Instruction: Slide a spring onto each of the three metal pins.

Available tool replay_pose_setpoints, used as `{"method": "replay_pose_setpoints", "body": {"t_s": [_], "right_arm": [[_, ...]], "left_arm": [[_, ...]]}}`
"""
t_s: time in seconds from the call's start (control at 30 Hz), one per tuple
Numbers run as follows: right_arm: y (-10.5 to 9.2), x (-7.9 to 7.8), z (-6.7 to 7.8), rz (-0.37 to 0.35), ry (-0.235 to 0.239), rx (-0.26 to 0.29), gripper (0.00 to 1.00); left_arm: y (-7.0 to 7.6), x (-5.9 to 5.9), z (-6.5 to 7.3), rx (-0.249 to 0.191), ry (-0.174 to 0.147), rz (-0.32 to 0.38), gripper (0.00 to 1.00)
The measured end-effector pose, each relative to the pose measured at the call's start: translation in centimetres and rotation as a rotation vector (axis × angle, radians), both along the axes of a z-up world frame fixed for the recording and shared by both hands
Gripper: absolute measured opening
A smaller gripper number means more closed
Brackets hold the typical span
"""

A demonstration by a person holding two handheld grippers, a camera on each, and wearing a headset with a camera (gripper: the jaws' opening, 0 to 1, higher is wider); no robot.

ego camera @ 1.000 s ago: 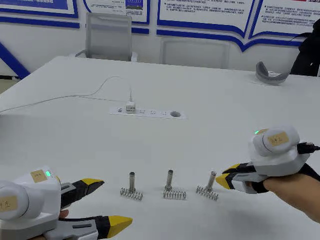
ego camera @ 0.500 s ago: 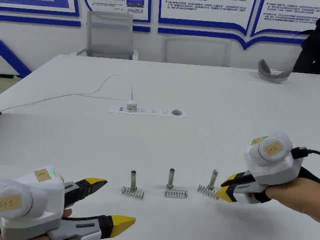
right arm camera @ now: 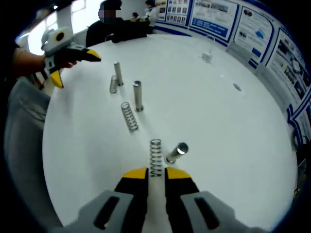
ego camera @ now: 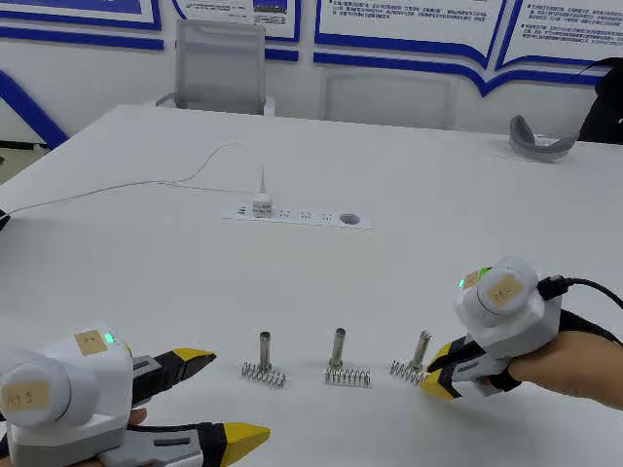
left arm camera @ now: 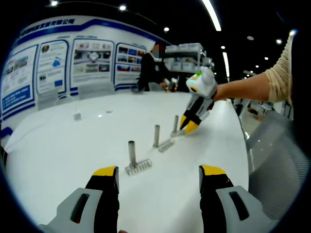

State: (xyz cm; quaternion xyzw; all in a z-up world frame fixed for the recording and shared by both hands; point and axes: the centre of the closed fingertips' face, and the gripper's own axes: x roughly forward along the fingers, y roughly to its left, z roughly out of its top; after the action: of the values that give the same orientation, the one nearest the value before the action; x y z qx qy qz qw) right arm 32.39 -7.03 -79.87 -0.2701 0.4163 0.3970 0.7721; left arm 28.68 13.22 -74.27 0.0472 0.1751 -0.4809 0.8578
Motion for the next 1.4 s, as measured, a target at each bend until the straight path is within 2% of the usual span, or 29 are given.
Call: {"method": "replay_pose_setpoints", "body": {"t_s": [0.3, 0.43, 0.63, 1.07, 1.4], "right_arm": [[0.2, 0.0, -0.8, 0.035, 0.052, -0.039, 0.13], [0.2, -0.1, -0.7, 0.027, 0.070, -0.031, 0.12], [0.4, -0.7, -0.7, 0.037, 0.073, -0.036, 0.12], [1.5, -3.2, 1.7, 0.113, 0.055, -0.034, 0.12], [3.8, -4.3, 2.8, 0.195, 0.048, -0.030, 0.12]], "left_arm": [[-0.1, -0.2, -0.1, 0.000, 0.005, -0.006, 0.68], [-0.2, -0.4, 0.0, -0.001, 0.005, -0.011, 0.68], [-0.8, -0.8, 0.0, 0.001, 0.005, -0.028, 0.67], [-3.1, -1.6, 0.1, 0.011, -0.005, -0.105, 0.65], [-5.5, -2.0, 0.2, 0.023, -0.023, -0.179, 0.60]]}}
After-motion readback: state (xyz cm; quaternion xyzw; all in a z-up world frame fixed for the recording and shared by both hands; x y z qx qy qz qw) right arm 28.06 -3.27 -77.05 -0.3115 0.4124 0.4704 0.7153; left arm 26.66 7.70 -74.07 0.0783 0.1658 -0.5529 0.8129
